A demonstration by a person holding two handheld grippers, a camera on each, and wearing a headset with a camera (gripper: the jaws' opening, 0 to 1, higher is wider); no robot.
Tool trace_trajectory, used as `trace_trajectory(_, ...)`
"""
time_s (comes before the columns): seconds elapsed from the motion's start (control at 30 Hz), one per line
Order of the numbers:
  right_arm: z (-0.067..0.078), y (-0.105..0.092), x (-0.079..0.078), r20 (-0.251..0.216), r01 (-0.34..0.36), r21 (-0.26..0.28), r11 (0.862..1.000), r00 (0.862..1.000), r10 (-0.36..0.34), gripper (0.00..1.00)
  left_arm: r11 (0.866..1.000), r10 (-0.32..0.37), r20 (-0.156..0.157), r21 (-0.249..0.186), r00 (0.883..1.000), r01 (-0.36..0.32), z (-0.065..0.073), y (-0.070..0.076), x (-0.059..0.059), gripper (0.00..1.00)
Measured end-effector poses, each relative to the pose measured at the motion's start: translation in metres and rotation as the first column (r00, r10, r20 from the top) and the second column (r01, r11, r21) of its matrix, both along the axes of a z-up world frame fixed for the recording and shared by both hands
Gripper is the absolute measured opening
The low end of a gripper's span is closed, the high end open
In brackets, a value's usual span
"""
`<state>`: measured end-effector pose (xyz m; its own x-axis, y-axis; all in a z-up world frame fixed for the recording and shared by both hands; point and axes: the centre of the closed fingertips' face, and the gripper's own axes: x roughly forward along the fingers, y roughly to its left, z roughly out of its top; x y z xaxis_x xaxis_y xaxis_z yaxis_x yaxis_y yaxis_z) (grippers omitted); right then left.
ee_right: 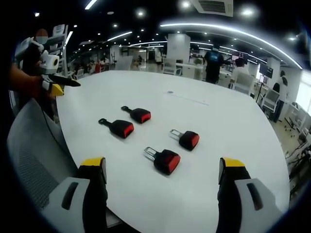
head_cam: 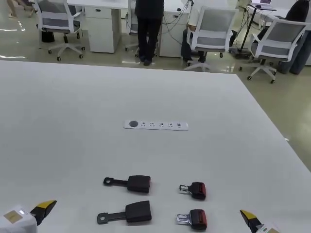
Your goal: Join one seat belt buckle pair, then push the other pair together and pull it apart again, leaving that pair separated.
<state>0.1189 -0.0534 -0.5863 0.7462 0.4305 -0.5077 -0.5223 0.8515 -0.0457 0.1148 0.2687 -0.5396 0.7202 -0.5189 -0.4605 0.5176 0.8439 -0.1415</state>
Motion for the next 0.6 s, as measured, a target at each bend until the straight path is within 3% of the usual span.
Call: trace_trajectory(0.6,-0.0037,0.0035,0.0019,-0.004,-0.009,0.004,1.0,1.0,0.009,0.96,1.0,0.006,0.001,-0.006,1.0,-0.006,-0.0011,0.0007,0.0012,0.99)
